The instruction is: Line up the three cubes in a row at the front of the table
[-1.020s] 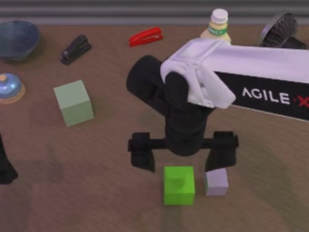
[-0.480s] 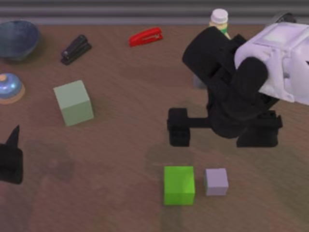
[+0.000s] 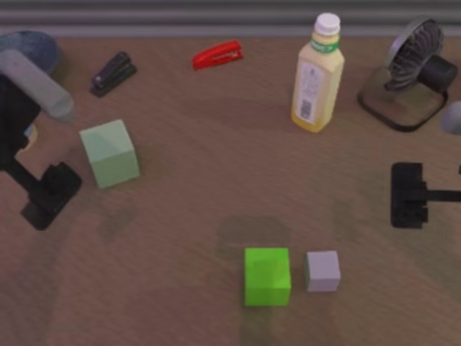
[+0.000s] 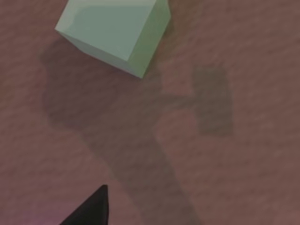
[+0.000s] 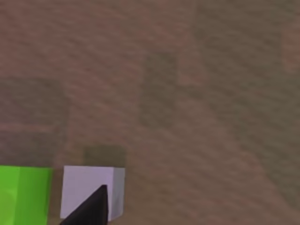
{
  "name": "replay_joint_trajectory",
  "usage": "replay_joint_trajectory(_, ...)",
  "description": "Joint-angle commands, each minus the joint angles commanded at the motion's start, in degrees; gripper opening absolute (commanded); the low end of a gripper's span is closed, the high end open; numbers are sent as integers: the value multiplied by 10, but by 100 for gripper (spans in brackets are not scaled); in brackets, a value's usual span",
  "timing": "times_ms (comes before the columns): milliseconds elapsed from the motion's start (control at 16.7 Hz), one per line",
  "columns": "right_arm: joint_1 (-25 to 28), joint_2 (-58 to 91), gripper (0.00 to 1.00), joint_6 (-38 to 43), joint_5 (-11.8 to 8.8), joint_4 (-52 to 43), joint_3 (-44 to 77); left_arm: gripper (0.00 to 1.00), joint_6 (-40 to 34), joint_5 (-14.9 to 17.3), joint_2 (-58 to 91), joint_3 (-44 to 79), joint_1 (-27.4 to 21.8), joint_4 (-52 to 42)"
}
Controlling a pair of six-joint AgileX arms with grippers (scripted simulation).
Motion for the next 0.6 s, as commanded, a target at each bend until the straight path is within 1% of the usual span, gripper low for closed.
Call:
replay_joint_trajectory(120,-40,-96,100,-40,-1,48,-80,100,48,0,128,98,-11,-66)
replay_joint_trajectory(300,-100,-243,100,-99,-8,124,-196,100,110,-10,293,238,-23,-149)
replay_joint_trajectory(600,-187,-474,100,-182,-29,251,-356,100,182,-44,492,442,-30,-236)
